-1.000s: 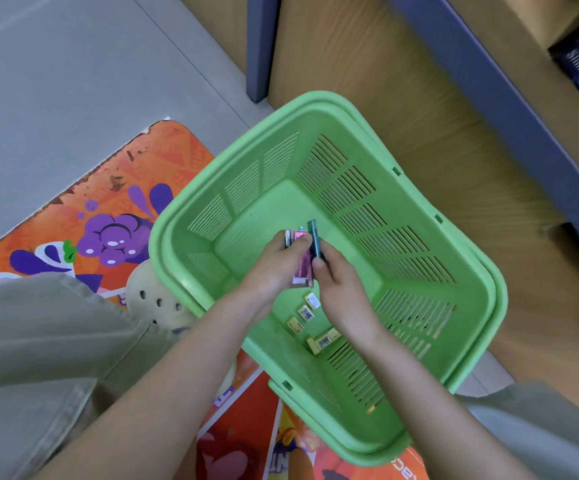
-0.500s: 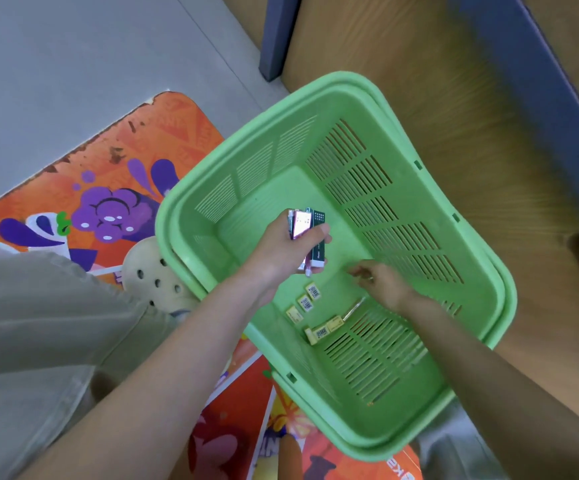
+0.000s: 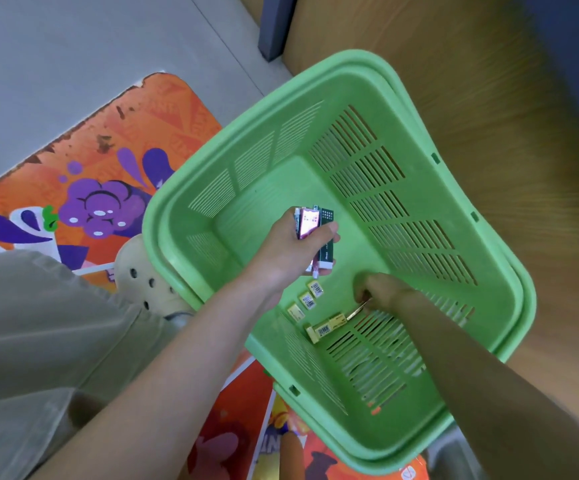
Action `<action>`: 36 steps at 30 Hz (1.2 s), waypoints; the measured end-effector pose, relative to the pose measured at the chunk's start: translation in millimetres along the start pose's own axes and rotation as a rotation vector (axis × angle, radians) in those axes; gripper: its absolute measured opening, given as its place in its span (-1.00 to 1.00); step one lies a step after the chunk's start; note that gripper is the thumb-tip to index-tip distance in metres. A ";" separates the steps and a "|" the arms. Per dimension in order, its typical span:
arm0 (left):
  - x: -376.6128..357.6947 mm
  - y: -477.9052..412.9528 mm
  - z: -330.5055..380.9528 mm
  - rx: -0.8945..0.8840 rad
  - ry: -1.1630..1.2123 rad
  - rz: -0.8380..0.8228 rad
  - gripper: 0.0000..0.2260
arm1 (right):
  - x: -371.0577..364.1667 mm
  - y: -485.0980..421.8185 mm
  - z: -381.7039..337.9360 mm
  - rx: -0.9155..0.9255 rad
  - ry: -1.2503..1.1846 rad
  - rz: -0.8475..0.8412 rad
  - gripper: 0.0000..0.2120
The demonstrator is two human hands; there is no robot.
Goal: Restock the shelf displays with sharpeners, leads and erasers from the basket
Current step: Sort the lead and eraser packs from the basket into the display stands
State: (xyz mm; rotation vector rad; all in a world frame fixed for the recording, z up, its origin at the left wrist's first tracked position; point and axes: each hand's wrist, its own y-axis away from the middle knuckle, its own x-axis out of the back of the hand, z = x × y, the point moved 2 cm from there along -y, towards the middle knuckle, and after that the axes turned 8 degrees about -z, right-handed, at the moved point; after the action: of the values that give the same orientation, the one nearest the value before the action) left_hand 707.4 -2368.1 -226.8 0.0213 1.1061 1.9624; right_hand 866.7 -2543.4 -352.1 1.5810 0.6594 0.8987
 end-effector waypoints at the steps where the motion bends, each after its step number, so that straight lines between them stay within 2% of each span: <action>1: -0.4 -0.1 0.0 0.005 -0.006 -0.002 -0.93 | -0.2 -1.2 0.5 0.005 0.013 -0.015 -0.77; 5: -0.9 -0.9 -3.3 0.029 -0.025 0.014 -0.93 | -1.8 -1.7 -3.9 -0.001 0.048 -0.037 -0.82; 9: -4.0 1.1 -5.7 0.074 -0.028 0.064 -0.96 | 2.1 9.5 -16.5 0.008 -0.032 0.074 -0.79; 12: -3.3 7.6 -8.4 0.131 -0.024 0.159 -0.92 | 12.8 25.5 -34.0 0.074 -0.274 0.209 -0.84; 15: -4.4 17.6 -9.1 0.152 -0.042 0.216 -0.93 | 27.2 61.8 -55.8 0.233 -0.593 0.409 -0.92; 18: -12.3 28.6 -4.3 0.101 -0.045 0.224 -0.91 | 35.6 109.5 -76.8 0.404 -0.883 0.553 -0.96; 20: -20.5 37.2 1.0 0.059 -0.049 0.214 -0.88 | 35.6 138.5 -85.0 0.469 -0.968 0.620 -0.90; 23: -35.7 51.4 10.3 0.005 -0.036 0.176 -0.89 | 32.6 176.9 -86.1 0.498 -0.997 0.745 -0.93; 27: -61.5 70.4 27.2 -0.044 -0.053 0.081 -0.85 | 27.5 226.1 -77.9 0.537 -1.048 0.950 -0.83; 31: -91.1 95.8 48.7 -0.105 -0.069 -0.033 -0.91 | 21.5 273.7 -66.7 0.595 -1.117 1.143 -0.81; 36: -121.4 126.6 82.6 -0.170 -0.123 -0.137 -0.88 | 38.7 341.1 -23.8 0.438 -0.909 1.517 -0.80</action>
State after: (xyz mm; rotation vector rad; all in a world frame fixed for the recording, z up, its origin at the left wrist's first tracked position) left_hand 731.8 -2424.2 -42.8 -0.0242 0.8368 1.8994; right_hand 848.9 -2566.4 -9.2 2.5607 -1.2624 0.8655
